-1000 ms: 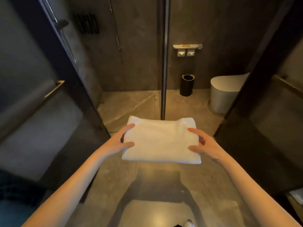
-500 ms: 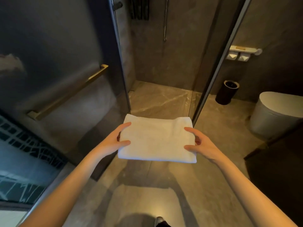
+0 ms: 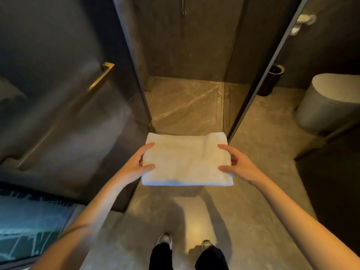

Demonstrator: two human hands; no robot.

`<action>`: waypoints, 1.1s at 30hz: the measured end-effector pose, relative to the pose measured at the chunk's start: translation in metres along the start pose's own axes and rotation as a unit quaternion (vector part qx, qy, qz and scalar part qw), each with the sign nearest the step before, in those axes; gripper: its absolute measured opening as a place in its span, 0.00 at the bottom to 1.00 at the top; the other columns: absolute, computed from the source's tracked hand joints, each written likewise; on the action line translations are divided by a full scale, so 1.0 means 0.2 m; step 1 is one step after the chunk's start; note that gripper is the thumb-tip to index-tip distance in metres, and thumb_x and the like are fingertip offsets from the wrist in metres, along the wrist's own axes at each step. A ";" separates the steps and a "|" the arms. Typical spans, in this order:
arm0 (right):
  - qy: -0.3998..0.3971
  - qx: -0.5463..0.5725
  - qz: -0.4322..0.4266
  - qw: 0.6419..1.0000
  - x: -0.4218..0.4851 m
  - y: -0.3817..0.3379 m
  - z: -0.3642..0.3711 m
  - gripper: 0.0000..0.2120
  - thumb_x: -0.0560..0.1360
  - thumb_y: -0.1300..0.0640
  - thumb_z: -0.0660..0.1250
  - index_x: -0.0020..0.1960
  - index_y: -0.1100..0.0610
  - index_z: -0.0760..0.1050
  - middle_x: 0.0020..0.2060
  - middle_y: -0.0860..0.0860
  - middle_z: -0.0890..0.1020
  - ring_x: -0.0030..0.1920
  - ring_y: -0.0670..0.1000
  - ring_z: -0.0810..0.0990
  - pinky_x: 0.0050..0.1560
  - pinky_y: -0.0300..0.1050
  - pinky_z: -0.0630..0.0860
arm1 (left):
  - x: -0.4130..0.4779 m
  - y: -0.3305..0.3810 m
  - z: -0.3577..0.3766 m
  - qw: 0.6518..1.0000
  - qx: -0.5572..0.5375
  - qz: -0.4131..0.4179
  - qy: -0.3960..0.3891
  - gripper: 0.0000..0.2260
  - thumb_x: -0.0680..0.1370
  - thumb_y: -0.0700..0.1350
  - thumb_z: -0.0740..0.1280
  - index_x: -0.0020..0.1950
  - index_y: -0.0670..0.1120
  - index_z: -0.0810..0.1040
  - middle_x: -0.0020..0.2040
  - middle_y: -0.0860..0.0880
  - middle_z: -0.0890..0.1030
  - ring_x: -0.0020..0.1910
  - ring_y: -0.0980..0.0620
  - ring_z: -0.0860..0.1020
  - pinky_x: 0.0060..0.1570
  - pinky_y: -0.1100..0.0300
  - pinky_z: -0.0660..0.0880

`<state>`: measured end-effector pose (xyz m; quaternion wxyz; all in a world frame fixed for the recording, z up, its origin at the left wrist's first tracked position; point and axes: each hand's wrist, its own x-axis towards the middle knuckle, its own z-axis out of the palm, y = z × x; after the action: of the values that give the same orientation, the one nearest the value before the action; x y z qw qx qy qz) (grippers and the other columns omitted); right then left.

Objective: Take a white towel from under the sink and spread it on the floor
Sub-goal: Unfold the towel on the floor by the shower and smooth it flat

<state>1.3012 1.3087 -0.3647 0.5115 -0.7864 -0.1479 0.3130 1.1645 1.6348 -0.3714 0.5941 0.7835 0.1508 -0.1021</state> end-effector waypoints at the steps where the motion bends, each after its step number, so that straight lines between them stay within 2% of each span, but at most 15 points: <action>1: 0.011 0.004 0.010 1.000 0.02 0.03 0.05 0.31 0.69 0.65 0.72 0.66 0.46 0.67 0.61 0.49 0.73 0.56 0.48 0.76 0.47 0.40 0.79 | 0.04 -0.04 -0.03 1.000 -0.001 -0.004 -0.012 0.30 0.75 0.39 0.69 0.71 0.55 0.61 0.62 0.60 0.67 0.57 0.66 0.71 0.48 0.70 0.75; 4: 0.041 0.009 0.036 0.998 0.11 0.16 0.20 0.31 0.69 0.64 0.73 0.65 0.43 0.67 0.60 0.48 0.72 0.55 0.48 0.76 0.49 0.41 0.77 | 0.15 -0.20 -0.12 0.999 -0.008 -0.011 -0.030 0.32 0.71 0.41 0.72 0.71 0.55 0.62 0.62 0.54 0.71 0.56 0.60 0.74 0.50 0.63 0.76; 6: 0.056 0.016 0.046 0.997 0.18 0.27 0.30 0.32 0.68 0.64 0.73 0.65 0.42 0.67 0.62 0.49 0.73 0.57 0.50 0.76 0.52 0.45 0.77 | 0.24 -0.35 -0.16 0.999 0.029 -0.003 -0.031 0.33 0.68 0.47 0.72 0.69 0.61 0.63 0.56 0.50 0.73 0.50 0.51 0.75 0.52 0.57 0.74; 7: 0.062 0.017 0.051 0.997 0.21 0.32 0.34 0.32 0.68 0.64 0.73 0.64 0.42 0.67 0.62 0.50 0.73 0.57 0.51 0.76 0.52 0.46 0.77 | 0.29 -0.43 -0.17 0.998 0.051 -0.001 -0.034 0.32 0.67 0.50 0.71 0.68 0.65 0.63 0.54 0.51 0.71 0.48 0.51 0.72 0.50 0.55 0.72; 9: 0.073 0.033 0.066 0.995 0.27 0.44 0.42 0.31 0.68 0.67 0.72 0.65 0.44 0.67 0.63 0.51 0.72 0.58 0.52 0.76 0.50 0.43 0.77 | 0.36 -0.58 -0.16 0.996 0.075 -0.003 -0.043 0.31 0.67 0.51 0.69 0.66 0.68 0.63 0.52 0.54 0.67 0.45 0.55 0.68 0.46 0.60 0.68; 11: 0.078 0.045 0.084 0.992 0.34 0.58 0.51 0.31 0.69 0.69 0.71 0.66 0.49 0.67 0.62 0.51 0.71 0.59 0.53 0.75 0.47 0.37 0.77 | 0.42 -0.74 -0.11 0.997 0.068 -0.008 -0.041 0.30 0.68 0.47 0.69 0.66 0.67 0.63 0.52 0.60 0.69 0.45 0.62 0.66 0.46 0.64 0.67; 14: 0.078 0.052 0.104 0.990 0.48 0.88 0.61 0.31 0.69 0.71 0.70 0.68 0.53 0.67 0.62 0.51 0.70 0.59 0.54 0.74 0.45 0.32 0.77 | 0.55 -1.04 0.01 0.998 0.056 -0.023 -0.035 0.31 0.70 0.38 0.69 0.69 0.55 0.64 0.63 0.66 0.68 0.48 0.67 0.70 0.50 0.70 0.68; 17: 0.076 0.063 0.122 0.988 0.64 1.26 0.72 0.30 0.69 0.73 0.69 0.66 0.53 0.67 0.61 0.50 0.70 0.59 0.53 0.73 0.46 0.32 0.77 | 0.73 -1.43 0.15 0.996 0.065 -0.041 -0.035 0.30 0.72 0.31 0.67 0.72 0.46 0.63 0.70 0.56 0.65 0.60 0.68 0.68 0.54 0.77 0.63; 20: 0.082 0.064 0.129 0.986 0.83 1.68 0.81 0.31 0.69 0.72 0.70 0.65 0.49 0.67 0.62 0.51 0.71 0.59 0.54 0.74 0.47 0.33 0.78 | 0.95 -1.82 0.28 0.996 0.062 -0.046 -0.047 0.30 0.73 0.31 0.66 0.72 0.44 0.62 0.71 0.53 0.63 0.63 0.74 0.62 0.58 0.80 0.59; 24: 0.083 0.059 0.133 0.986 1.08 2.25 0.94 0.31 0.69 0.71 0.71 0.65 0.49 0.68 0.63 0.52 0.72 0.60 0.53 0.74 0.48 0.33 0.78 | 1.23 -2.34 0.44 0.996 0.027 -0.053 -0.060 0.30 0.73 0.28 0.66 0.72 0.44 0.62 0.67 0.51 0.67 0.57 0.74 0.69 0.54 0.76 0.66; 28: 0.083 0.061 0.134 0.986 1.32 2.71 1.03 0.31 0.69 0.71 0.71 0.66 0.50 0.68 0.63 0.52 0.72 0.60 0.53 0.74 0.49 0.40 0.78 | 1.49 -2.80 0.59 0.996 0.013 -0.064 -0.060 0.30 0.73 0.29 0.66 0.72 0.46 0.62 0.65 0.51 0.68 0.56 0.70 0.72 0.53 0.72 0.71; 33: 0.084 0.051 0.131 0.987 1.59 3.16 1.13 0.31 0.69 0.72 0.70 0.68 0.53 0.68 0.62 0.52 0.72 0.59 0.53 0.74 0.49 0.34 0.78 | 1.75 -3.28 0.73 0.996 0.019 -0.054 -0.062 0.30 0.73 0.33 0.67 0.71 0.49 0.61 0.67 0.53 0.67 0.60 0.67 0.71 0.56 0.69 0.71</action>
<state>1.3430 1.3721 -1.1037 0.5159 -0.7954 0.0160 0.3175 1.2604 1.6978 -1.1210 0.5813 0.7774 0.1539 -0.1847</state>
